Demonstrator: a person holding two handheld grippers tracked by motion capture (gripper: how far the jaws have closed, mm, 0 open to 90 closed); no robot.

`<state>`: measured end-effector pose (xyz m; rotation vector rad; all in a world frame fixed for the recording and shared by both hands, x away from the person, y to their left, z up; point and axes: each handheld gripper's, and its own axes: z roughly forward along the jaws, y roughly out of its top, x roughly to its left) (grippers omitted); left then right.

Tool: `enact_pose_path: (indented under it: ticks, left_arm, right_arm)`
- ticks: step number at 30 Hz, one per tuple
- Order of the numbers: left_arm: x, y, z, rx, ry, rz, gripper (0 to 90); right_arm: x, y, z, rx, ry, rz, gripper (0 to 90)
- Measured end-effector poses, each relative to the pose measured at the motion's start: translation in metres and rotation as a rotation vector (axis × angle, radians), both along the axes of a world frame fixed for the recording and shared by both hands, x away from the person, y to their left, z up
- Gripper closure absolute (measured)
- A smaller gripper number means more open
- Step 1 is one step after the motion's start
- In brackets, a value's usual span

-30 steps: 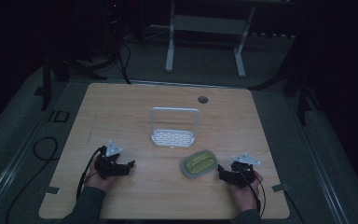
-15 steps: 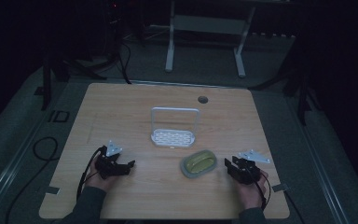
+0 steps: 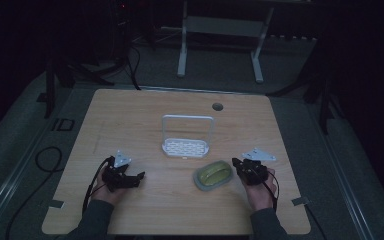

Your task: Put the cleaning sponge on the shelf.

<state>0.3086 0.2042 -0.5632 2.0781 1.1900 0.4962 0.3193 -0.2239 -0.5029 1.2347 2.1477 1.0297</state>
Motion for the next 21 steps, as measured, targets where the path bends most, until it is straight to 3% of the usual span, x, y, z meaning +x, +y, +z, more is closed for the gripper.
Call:
enact_pose_path:
  ticks: [9,13,21]
  left_arm:
    - [0.0,0.0,0.0,0.002,0.0,0.001,19.3]
    - [0.0,0.0,0.0,0.002,0.0,0.0,19.3]
    - [0.001,-0.001,0.0,0.002,0.001,0.001,19.3]
  right_arm:
    - [0.018,0.018,0.005,-0.019,0.004,0.049,89.9]
    - [0.023,0.022,0.005,-0.009,0.023,0.053,89.9]
    - [0.031,0.032,-0.004,-0.033,0.068,0.074,89.9]
